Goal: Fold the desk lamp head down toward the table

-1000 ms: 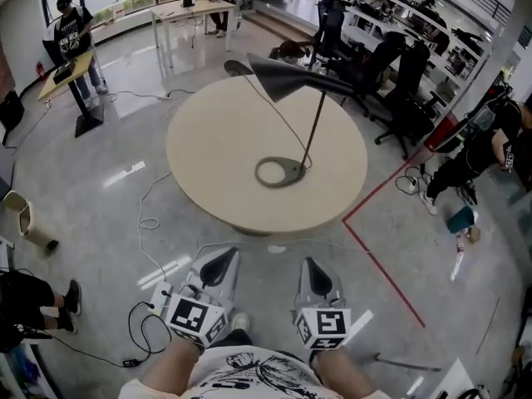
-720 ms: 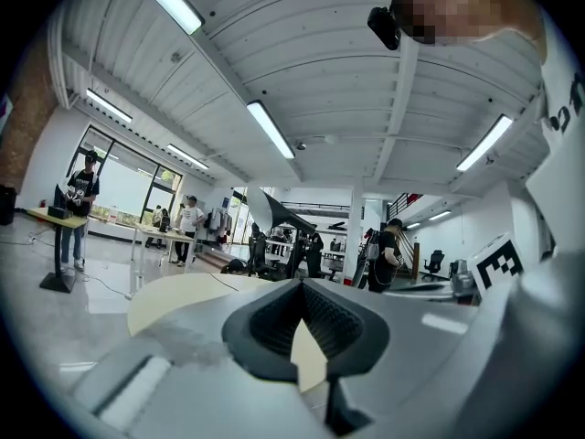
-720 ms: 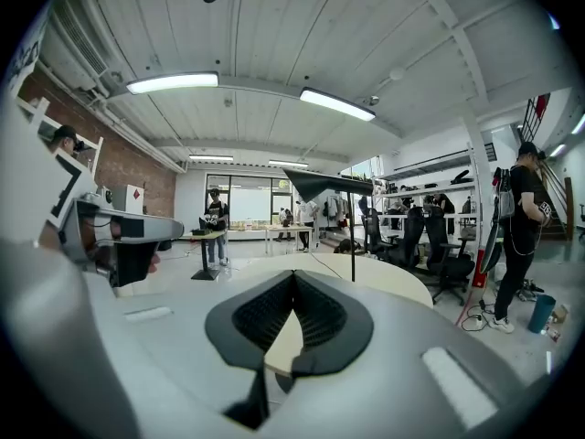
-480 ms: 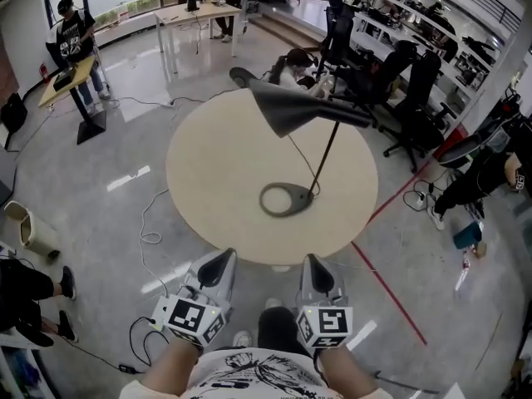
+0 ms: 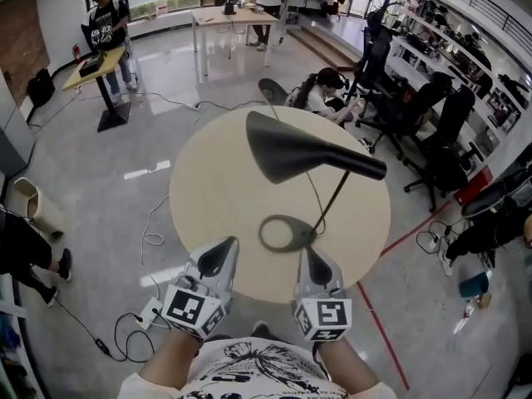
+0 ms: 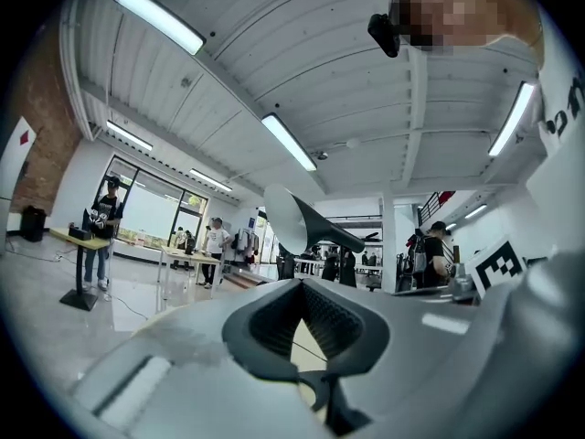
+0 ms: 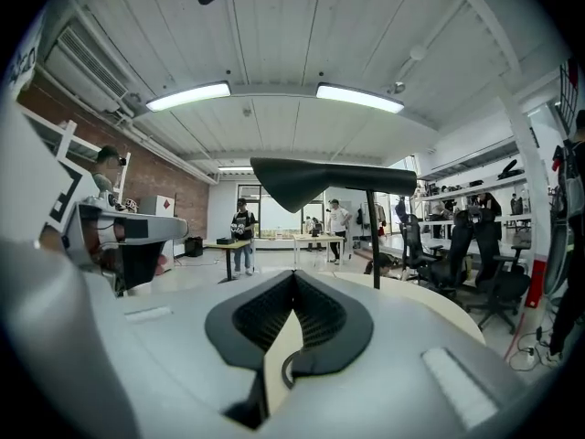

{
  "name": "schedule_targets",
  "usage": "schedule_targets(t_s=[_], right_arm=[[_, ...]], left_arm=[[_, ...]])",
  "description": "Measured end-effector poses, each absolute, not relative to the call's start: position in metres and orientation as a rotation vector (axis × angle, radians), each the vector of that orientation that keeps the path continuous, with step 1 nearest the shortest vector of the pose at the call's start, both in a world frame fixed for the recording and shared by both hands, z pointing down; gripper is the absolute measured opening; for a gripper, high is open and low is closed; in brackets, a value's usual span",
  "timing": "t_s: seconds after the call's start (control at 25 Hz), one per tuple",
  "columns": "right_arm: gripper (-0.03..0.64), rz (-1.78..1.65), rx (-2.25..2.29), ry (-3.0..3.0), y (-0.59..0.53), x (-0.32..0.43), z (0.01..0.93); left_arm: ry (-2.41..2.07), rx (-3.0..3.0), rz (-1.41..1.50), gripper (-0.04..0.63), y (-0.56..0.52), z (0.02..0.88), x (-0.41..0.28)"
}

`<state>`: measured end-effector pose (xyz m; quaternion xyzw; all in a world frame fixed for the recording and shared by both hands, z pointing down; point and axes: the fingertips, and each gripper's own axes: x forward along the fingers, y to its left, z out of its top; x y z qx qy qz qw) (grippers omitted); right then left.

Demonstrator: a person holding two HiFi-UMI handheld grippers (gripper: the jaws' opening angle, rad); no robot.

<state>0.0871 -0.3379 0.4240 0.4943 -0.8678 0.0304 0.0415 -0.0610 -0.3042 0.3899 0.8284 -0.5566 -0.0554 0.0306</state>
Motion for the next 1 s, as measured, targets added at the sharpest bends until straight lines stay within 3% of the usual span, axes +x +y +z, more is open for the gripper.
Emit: schedule_targets(t_s=[0.48, 1.0], right_arm=[[0.009, 0.033, 1.391, -2.714, -0.382, 0.056, 0.399], [0.009, 0.125, 1.563, -2.632, -0.396, 0.046, 0.394]], left_arm=[[-1.909, 2.626, -0.324, 0.006, -0.346, 0.302, -0.096], [-1.68, 2.931, -0.39, 0.006, -0.399, 0.21, -0.092]])
